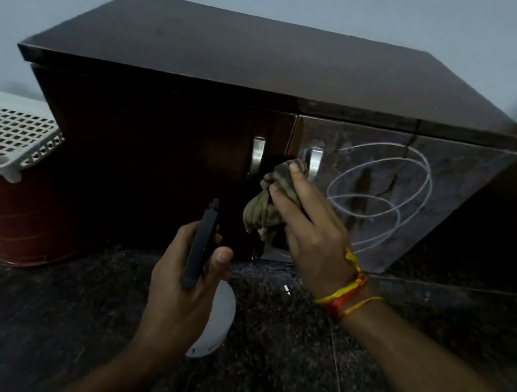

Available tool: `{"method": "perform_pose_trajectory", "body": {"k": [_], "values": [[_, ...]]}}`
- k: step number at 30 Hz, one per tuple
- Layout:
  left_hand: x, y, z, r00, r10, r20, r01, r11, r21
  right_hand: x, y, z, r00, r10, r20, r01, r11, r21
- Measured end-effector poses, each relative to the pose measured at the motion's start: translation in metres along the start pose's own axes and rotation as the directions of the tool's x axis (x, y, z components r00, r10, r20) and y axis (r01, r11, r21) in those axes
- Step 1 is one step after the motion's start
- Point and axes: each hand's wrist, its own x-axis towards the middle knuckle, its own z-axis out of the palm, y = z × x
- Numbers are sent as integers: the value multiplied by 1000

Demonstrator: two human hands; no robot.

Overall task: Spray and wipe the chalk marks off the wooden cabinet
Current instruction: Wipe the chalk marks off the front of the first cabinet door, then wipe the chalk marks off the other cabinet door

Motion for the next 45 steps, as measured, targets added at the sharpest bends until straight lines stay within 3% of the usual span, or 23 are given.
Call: {"method": "perform_pose_trajectory", "body": {"k": [5,13,20,34,45], "values": [[-4,8,33,999,-26,-21,25,998,-53,-21,21,-35,975,214,-55,-212,976,49],[4,24,76,1000,14,6,-13,998,-62,-43,58,-51,867,473,-156,-458,880,125],[2,30,94,1000,23,16,-22,998,-59,-53,66,-56,833,532,-152,-505,843,183],[-2,64,141,989,78,125,-74,997,-31,-85,87,-94,784,590,-195,-572,808,141],[-5,73,175,992,58,112,-56,998,-21,-117,102,-119,737,622,-266,-621,778,98]]}}
